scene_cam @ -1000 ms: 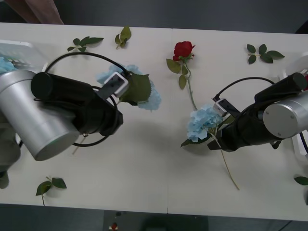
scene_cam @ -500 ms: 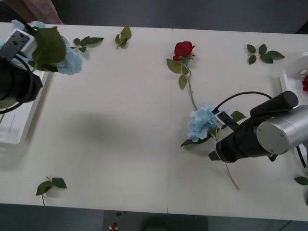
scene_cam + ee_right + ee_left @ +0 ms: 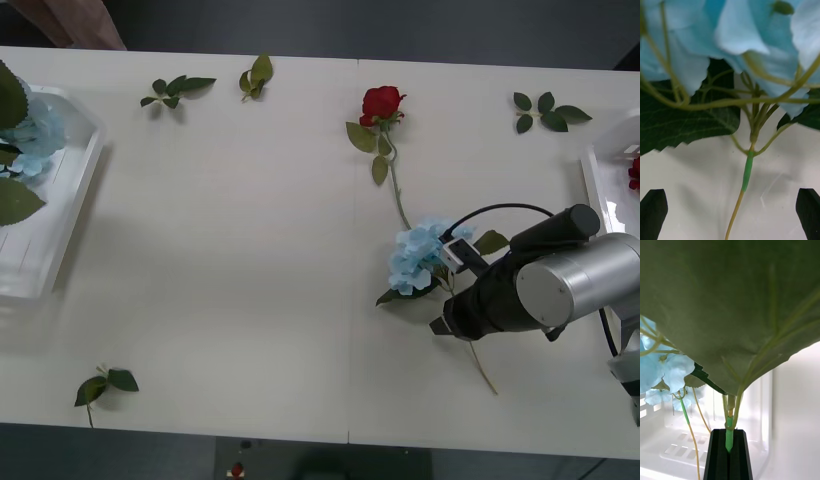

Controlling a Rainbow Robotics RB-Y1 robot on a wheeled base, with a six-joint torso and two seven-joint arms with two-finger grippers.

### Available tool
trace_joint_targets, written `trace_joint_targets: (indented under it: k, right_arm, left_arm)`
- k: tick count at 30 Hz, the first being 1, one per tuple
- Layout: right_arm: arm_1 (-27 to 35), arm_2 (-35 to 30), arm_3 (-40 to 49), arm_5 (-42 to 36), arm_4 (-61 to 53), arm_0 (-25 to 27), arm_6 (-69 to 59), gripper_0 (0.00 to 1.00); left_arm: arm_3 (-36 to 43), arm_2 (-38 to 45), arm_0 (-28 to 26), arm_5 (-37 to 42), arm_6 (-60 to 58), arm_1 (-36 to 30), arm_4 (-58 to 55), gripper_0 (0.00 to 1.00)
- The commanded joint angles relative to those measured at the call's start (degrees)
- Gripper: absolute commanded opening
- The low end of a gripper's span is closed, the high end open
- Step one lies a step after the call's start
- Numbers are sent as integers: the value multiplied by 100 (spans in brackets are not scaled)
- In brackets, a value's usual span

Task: Put the red flowers into the right box and the blue flowers into the left box

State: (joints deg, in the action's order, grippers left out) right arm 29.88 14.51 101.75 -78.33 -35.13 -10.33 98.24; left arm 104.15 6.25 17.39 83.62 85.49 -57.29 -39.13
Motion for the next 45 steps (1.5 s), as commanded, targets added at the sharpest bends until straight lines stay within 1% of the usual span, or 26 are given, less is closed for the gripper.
trace_joint_targets:
  k: [1, 4, 8, 9, 10, 11, 12, 14, 15, 16, 18, 19, 20, 21, 22, 28, 30, 32, 33, 34, 36, 39, 41, 45]
  right_arm:
    - [-44, 34, -42, 186, 111, -39, -103, 100]
    - [-44, 95, -103, 318, 173, -39, -94, 100]
    - [-53, 113, -130, 371, 225, -39, -94, 100]
    - [-53, 122, -130, 371, 243, -39, -94, 62]
    - [-53, 122, -130, 371, 243, -39, -94, 39]
    - [-53, 131, -130, 371, 252, -39, -94, 24]
    - [-53, 131, -130, 371, 261, -39, -94, 12]
    - [-53, 131, -130, 380, 278, -39, -94, 4]
    - [-53, 131, -130, 380, 278, -39, -86, 3]
    - [-53, 131, -130, 380, 296, -39, -86, 0]
    - [-53, 139, -138, 380, 322, -39, -86, 0]
    - [-53, 139, -130, 380, 331, -39, -86, 0]
    - [-53, 139, -130, 380, 340, -39, -86, 0]
    - [-44, 139, -130, 380, 349, -39, -86, 0]
    - [-53, 139, -130, 380, 366, -39, -86, 0]
    - [-26, 131, -130, 380, 401, -48, -86, 0]
    - [-9, 104, -112, 371, 349, -92, -86, 0]
    - [0, 43, -59, 345, 313, -135, -77, 0]
    - [0, -19, 11, 266, 278, -162, -77, 0]
    - [0, -54, 46, 230, 252, -171, -77, 0]
    - [0, -283, 257, 46, 32, -179, -59, 0]
    - [0, -555, 653, -297, -258, -179, -42, 0]
    - [0, -748, 952, -517, -478, -179, -15, 0]
    - [-18, -1038, 1382, -692, -961, -232, 37, 0]
  left_arm:
    - [-387, -353, -61, -452, 292, -151, 37, 0]
    - [-651, -555, -61, -759, 301, -142, 37, 0]
    - [-914, -713, -61, -979, 310, -151, 37, 0]
    - [-1011, -748, -61, -1049, 310, -151, 37, 0]
    - [-1046, -766, -61, -1085, 310, -151, 37, 0]
    - [-1090, -775, -61, -1129, 310, -151, 37, 0]
    - [-1152, -775, -61, -1181, 310, -151, 37, 0]
    - [-1240, -766, -61, -1313, 310, -151, 37, 0]
    - [-1257, -757, -61, -1348, 310, -151, 37, 0]
    - [-1371, -766, -61, -1489, 310, -142, 37, 0]
    - [-1503, -766, -61, -1656, 310, -151, 37, 2]
    - [-1530, -766, -61, -1700, 310, -142, 37, 6]
    - [-1591, -766, -52, -1779, 310, -142, 37, 16]
    - [-1626, -766, -61, -1840, 310, -151, 37, 23]
    - [-1653, -766, -61, -1902, 310, -151, 37, 28]
    - [-1661, -766, -61, -1937, 310, -142, 45, 36]
    - [-1653, -766, -69, -1964, 310, -151, 37, 48]
    - [-1653, -757, -61, -2051, 319, -151, 10, 74]
    - [-1626, -757, -69, -2130, 319, -151, -16, 82]
    - [-1618, -757, -61, -2157, 319, -151, -34, 84]
    - [-1512, -669, -61, -2183, 310, -142, -192, 92]
    - [-1336, -485, -69, -2113, 310, -151, -605, 100]
    - [-1169, -379, -69, -1937, 319, -160, -851, 100]
    - [-712, -282, -69, -1621, 301, -151, -1220, 100]
